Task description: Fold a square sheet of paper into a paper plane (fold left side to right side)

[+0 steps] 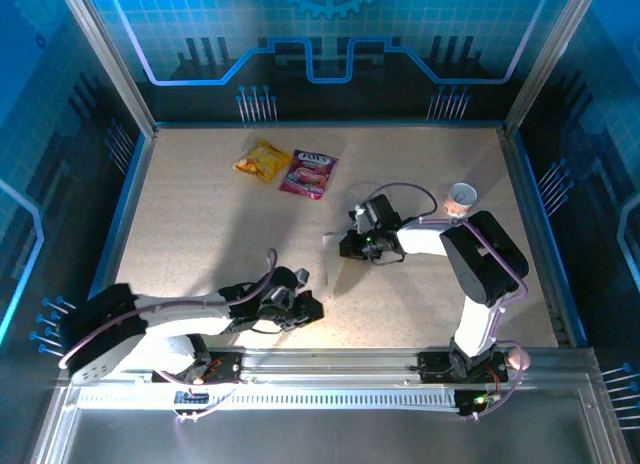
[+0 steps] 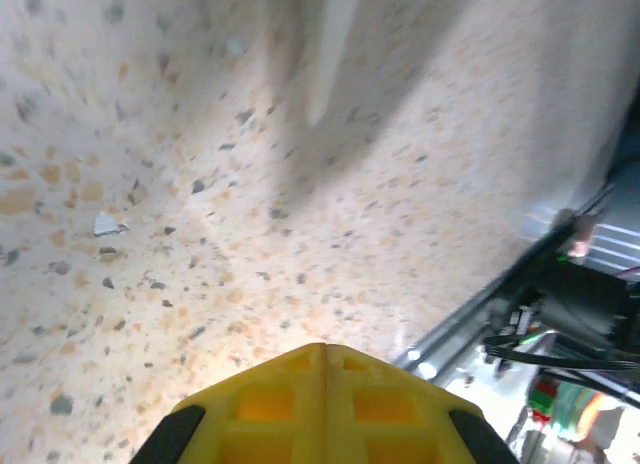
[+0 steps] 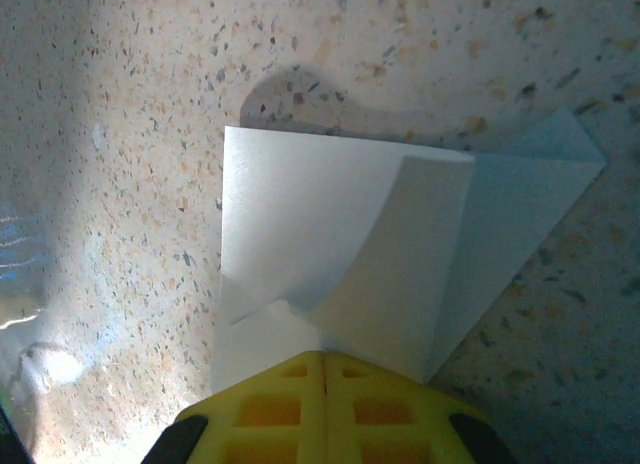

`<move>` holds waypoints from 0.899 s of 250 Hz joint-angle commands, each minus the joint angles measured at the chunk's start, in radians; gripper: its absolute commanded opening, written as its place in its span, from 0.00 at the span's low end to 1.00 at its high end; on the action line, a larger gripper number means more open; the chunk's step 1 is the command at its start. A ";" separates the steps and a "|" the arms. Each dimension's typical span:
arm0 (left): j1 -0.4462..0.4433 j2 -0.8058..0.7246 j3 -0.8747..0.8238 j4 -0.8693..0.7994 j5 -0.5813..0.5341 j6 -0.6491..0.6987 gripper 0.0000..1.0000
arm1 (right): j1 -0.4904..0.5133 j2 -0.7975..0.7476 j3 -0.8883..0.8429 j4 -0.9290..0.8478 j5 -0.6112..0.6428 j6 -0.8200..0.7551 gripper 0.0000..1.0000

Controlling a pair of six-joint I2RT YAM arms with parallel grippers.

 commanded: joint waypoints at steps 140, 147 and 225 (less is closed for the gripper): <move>0.121 0.260 0.233 -0.045 0.108 0.202 0.03 | 0.076 -0.029 -0.050 -0.077 0.044 0.037 0.00; 0.121 0.271 0.238 -0.044 0.102 0.205 0.03 | 0.076 -0.029 -0.049 -0.078 0.043 0.036 0.00; 0.129 0.383 0.277 -0.044 0.081 0.228 0.00 | 0.086 -0.029 -0.052 -0.082 0.039 0.039 0.00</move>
